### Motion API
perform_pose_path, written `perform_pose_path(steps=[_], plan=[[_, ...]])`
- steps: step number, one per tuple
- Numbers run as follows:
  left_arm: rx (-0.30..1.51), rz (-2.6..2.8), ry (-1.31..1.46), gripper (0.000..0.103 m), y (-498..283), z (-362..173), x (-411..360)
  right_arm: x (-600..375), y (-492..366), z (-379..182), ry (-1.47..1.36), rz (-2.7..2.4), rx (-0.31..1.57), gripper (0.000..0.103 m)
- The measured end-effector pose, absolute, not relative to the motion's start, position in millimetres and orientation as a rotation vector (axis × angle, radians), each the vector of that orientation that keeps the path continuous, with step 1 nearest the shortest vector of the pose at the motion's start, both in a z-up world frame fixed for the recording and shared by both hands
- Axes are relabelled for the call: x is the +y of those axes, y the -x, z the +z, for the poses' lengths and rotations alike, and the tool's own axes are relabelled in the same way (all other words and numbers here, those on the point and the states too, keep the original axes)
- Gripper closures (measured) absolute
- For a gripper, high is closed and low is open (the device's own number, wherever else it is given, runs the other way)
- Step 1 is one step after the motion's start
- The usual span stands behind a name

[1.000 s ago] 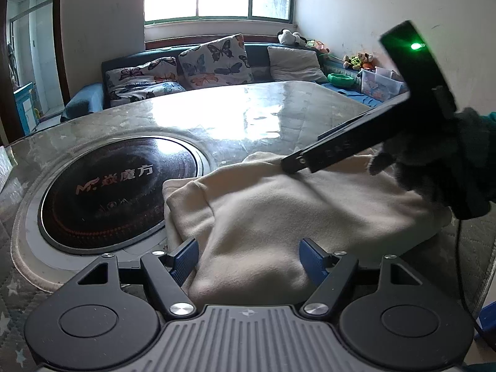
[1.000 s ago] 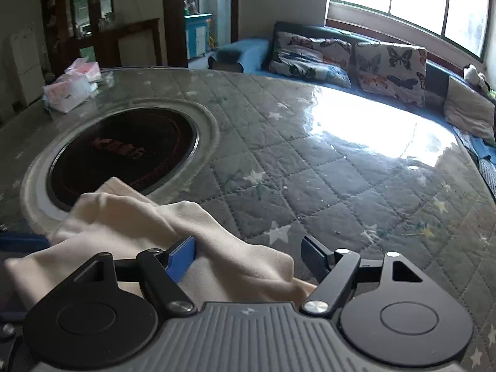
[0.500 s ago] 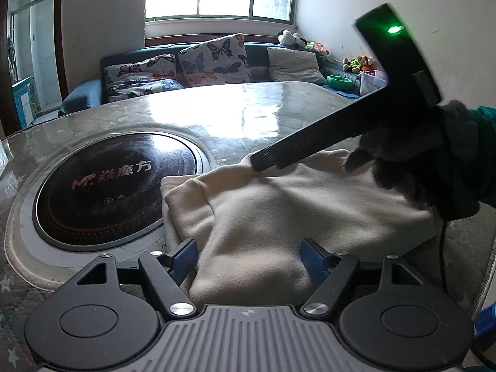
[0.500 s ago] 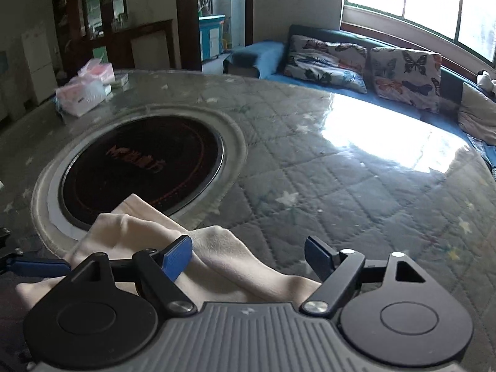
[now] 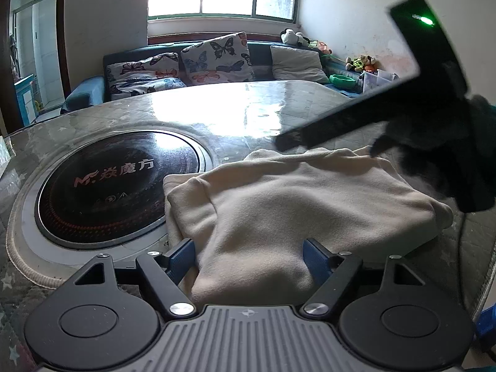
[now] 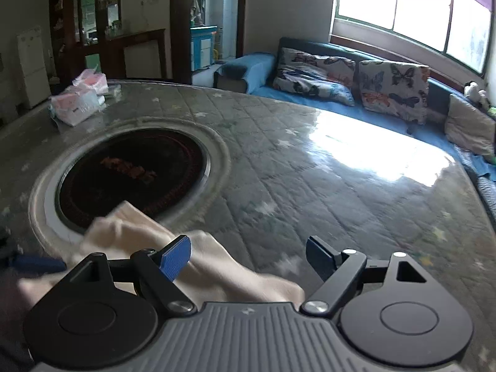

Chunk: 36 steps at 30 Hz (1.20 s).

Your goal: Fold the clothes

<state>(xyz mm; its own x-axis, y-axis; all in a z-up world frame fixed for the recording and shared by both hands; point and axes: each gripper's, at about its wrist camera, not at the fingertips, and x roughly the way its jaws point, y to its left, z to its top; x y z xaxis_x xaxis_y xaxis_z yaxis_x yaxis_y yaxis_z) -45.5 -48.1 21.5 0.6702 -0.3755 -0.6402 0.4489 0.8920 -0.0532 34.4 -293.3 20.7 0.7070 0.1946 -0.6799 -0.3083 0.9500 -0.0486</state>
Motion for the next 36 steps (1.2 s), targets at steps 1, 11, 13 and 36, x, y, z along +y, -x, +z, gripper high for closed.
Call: perform_pose_path(steps=[1, 11, 13, 36], plan=[[0.695, -0.465, -0.113, 0.024, 46, 22, -48, -298, -28, 21, 0.174, 0.263, 0.732, 0.020], [0.698, -0.454, -0.124, 0.021, 45, 22, -48, -346, 0, 10, 0.138, 0.137, 0.748, 0.019], [0.699, -0.453, -0.125, 0.021, 45, 21, -48, -352, -2, 7, 0.132, 0.114, 0.753, 0.019], [0.710, -0.318, -0.046, 0.021, 31, 33, -12, -316, 42, 31, 0.217, 0.329, 0.655, 0.015]])
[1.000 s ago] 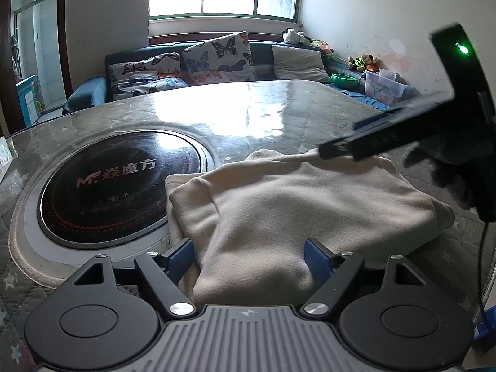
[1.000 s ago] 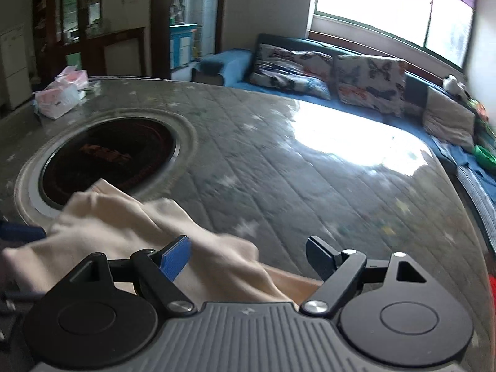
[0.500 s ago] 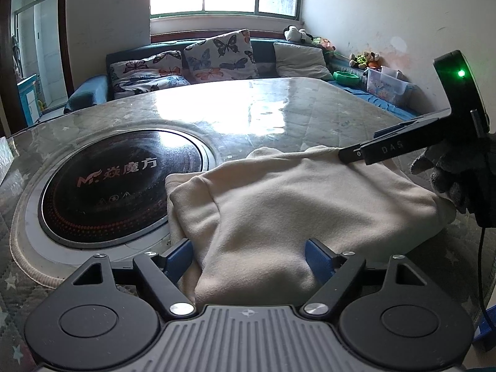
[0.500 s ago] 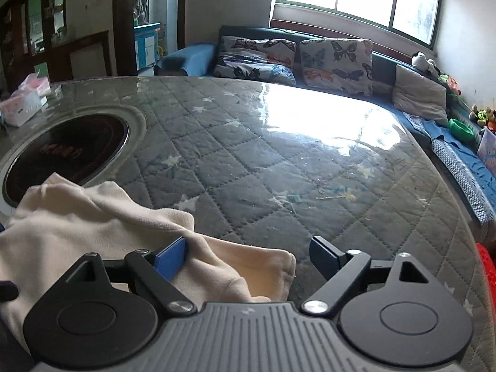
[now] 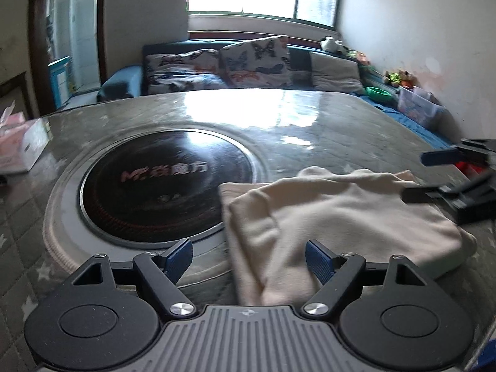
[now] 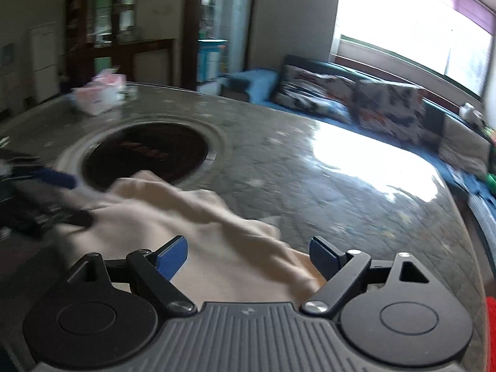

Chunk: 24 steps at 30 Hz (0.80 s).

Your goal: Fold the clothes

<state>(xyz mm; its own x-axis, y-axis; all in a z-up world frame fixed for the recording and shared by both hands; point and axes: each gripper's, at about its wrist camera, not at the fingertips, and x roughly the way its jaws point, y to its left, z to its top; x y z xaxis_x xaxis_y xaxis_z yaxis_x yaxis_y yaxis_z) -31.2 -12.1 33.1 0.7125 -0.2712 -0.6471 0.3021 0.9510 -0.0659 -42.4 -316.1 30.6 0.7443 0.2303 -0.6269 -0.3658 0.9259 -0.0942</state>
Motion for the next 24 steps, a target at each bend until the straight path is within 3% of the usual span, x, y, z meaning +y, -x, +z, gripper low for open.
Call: perform_pose_path(steps=[10, 12, 21, 24], plan=[[0.696, -0.286, -0.066, 0.021, 37, 31, 5, -245, 76, 34, 0.386, 0.577, 0.622, 0.023], [0.692, -0.269, -0.043, 0.021, 36, 36, 13, -232, 81, 32, 0.409, 0.622, 0.622, 0.034], [0.702, -0.227, 0.057, 0.021, 33, 49, 33, -179, 96, 17, 0.533, 0.747, 0.589, 0.061], [0.707, -0.238, 0.080, 0.021, 34, 51, 32, -165, 100, 11, 0.574, 0.772, 0.584, 0.064]])
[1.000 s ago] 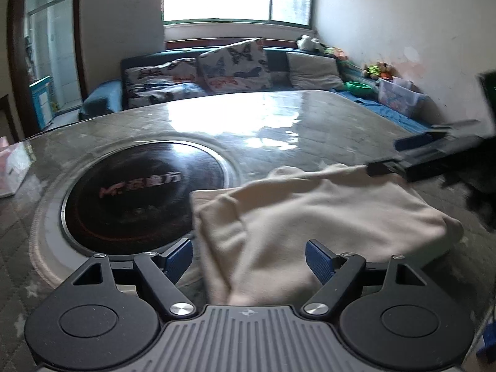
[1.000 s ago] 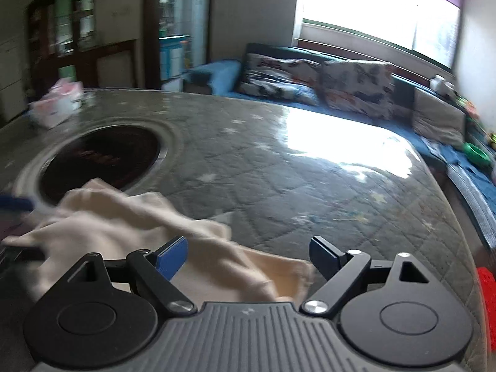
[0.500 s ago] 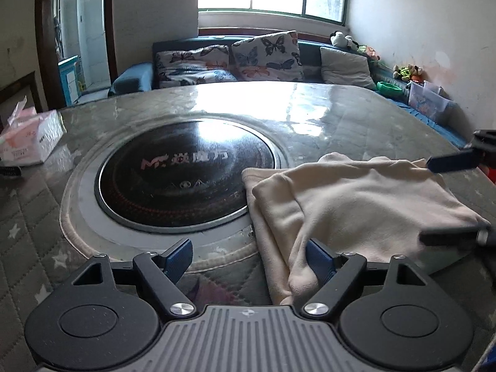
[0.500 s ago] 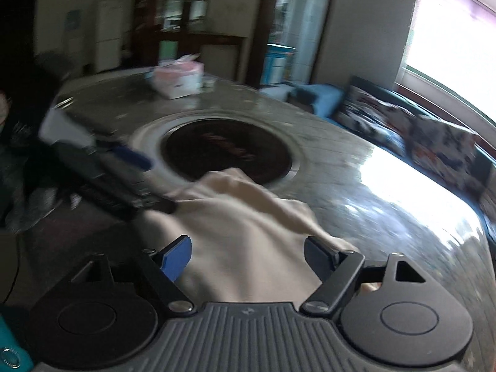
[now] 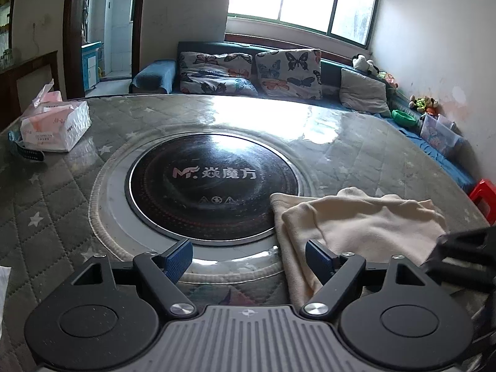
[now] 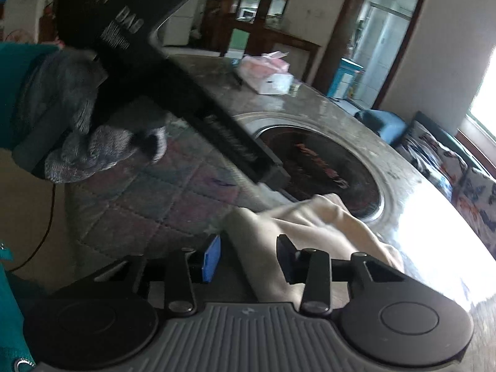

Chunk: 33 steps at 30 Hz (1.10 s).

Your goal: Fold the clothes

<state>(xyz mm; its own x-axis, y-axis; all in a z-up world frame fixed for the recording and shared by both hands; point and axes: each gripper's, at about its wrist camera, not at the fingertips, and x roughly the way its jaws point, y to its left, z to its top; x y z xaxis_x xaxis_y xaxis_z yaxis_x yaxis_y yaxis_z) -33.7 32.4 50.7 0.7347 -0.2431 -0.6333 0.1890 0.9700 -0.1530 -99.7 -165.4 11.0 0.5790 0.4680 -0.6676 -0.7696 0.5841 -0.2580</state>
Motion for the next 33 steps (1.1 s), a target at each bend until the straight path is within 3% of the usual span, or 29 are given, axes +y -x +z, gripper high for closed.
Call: perform_pose_path(steps=[5, 7, 9, 11, 23, 25, 27, 30, 33], plan=[[0.740, -0.252, 0.162, 0.021, 29, 51, 33, -152, 97, -5, 0.644, 0.741, 0.588, 0.067], [0.760, -0.259, 0.209, 0.021, 26, 51, 34, -150, 99, -10, 0.672, 0.721, 0.570, 0.073], [0.781, -0.265, 0.258, 0.021, 24, 50, 35, -152, 97, -7, 0.645, 0.707, 0.567, 0.087], [0.801, -0.267, 0.306, 0.021, 22, 48, 35, -157, 94, -3, 0.599, 0.700, 0.570, 0.092], [0.943, -0.303, 0.570, 0.022, 5, 35, 31, -200, 94, 32, 0.330, 0.713, 0.585, 0.096], [0.974, -0.313, 0.626, 0.032, 2, 29, 31, -205, 99, 34, 0.322, 0.721, 0.583, 0.096], [0.998, -0.323, 0.675, 0.053, 1, 22, 31, -210, 103, 36, 0.313, 0.730, 0.581, 0.096], [1.023, -0.332, 0.711, 0.075, -1, 16, 30, -214, 108, 35, 0.310, 0.754, 0.593, 0.096], [1.016, -0.323, 0.677, 0.082, -1, 16, 29, -225, 109, 34, 0.276, 0.758, 0.609, 0.094]])
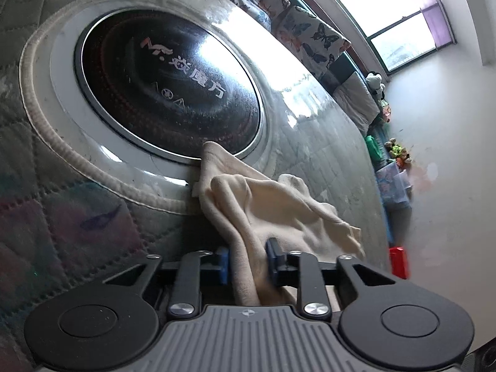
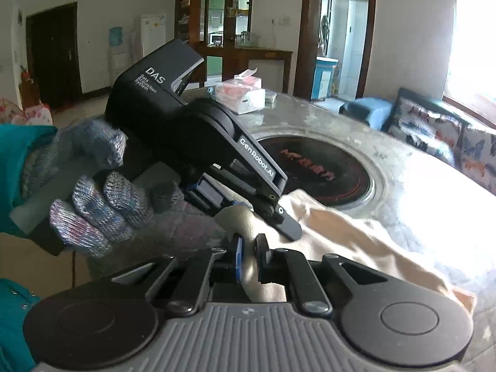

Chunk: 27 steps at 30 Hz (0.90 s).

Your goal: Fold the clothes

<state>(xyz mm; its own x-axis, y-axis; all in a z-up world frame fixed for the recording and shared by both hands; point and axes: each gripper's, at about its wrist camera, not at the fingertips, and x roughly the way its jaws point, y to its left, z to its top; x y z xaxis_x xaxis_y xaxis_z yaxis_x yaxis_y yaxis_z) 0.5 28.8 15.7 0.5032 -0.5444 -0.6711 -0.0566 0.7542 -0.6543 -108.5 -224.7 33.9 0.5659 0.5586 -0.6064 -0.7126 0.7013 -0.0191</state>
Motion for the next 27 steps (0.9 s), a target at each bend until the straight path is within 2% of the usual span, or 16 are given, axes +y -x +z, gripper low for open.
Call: perform_pose_path(steps=[7, 11, 19, 22, 25, 26, 27], plan=[[0.999, -0.312, 0.590, 0.082, 1, 23, 22, -280, 102, 42, 0.175, 0.604, 0.622, 0.091], [0.993, -0.309, 0.553, 0.082, 2, 24, 19, -330, 85, 36, 0.105, 0.401, 0.667, 0.078], [0.990, -0.290, 0.493, 0.082, -1, 28, 9, -420, 56, 4, -0.124, 0.161, 0.753, 0.074], [0.988, -0.282, 0.469, 0.082, -2, 30, 5, -428, 51, -4, -0.191, 0.157, 0.767, 0.068], [0.980, -0.275, 0.435, 0.082, -2, 32, 1, -428, 51, -6, -0.213, 0.175, 0.754, 0.071], [0.976, -0.273, 0.424, 0.082, -3, 33, 0, -428, 51, -6, -0.219, 0.182, 0.751, 0.075], [0.973, -0.271, 0.412, 0.082, -3, 34, -1, -428, 52, -6, -0.224, 0.189, 0.749, 0.084]])
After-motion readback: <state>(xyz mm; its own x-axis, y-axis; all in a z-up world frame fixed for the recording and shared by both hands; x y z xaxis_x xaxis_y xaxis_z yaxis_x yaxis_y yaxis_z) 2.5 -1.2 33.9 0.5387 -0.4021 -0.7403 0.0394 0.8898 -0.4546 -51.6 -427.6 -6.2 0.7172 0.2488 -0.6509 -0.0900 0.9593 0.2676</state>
